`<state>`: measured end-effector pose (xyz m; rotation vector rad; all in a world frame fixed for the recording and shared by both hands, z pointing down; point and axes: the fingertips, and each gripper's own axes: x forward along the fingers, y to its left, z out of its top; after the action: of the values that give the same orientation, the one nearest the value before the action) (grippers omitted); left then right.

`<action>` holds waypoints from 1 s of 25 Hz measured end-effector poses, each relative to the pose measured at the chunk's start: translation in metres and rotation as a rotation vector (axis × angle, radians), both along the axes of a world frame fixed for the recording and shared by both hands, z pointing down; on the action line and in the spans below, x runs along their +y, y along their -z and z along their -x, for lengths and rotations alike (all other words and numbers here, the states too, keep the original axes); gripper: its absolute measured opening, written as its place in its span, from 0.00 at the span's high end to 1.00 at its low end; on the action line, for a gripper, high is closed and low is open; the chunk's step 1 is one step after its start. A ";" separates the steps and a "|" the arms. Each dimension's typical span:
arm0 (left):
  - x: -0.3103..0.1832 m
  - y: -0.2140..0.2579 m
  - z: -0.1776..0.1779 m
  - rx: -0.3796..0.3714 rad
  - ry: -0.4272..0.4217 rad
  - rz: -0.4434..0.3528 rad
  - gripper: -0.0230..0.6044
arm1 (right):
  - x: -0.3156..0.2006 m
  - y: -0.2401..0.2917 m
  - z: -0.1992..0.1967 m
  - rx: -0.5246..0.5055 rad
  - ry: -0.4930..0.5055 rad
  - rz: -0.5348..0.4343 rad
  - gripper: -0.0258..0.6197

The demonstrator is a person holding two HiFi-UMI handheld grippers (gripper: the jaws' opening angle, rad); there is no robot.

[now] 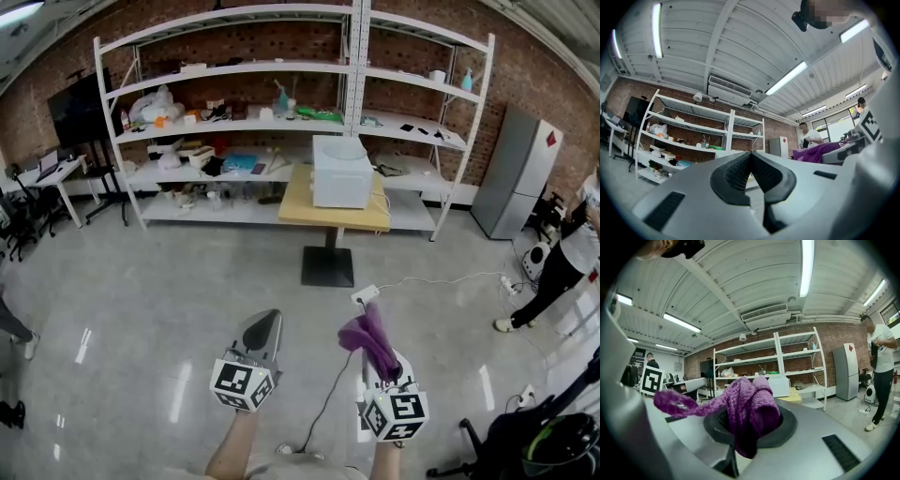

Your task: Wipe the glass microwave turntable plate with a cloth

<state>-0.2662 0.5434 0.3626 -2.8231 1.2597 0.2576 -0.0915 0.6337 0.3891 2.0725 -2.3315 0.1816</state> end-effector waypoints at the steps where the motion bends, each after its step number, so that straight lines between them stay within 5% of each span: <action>1: 0.000 -0.001 0.001 -0.001 0.005 0.002 0.96 | 0.000 -0.001 -0.001 -0.007 0.004 0.002 0.88; 16: 0.007 -0.017 -0.029 -0.021 0.047 0.036 0.96 | -0.002 -0.029 -0.053 -0.101 0.007 0.053 0.88; 25: -0.078 -0.033 -0.050 -0.025 0.075 0.046 0.96 | -0.079 -0.044 -0.083 -0.089 0.019 0.065 0.88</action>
<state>-0.2162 0.4655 0.3955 -2.7999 1.3795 0.1929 -0.0089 0.5551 0.4336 2.0529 -2.3593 0.3511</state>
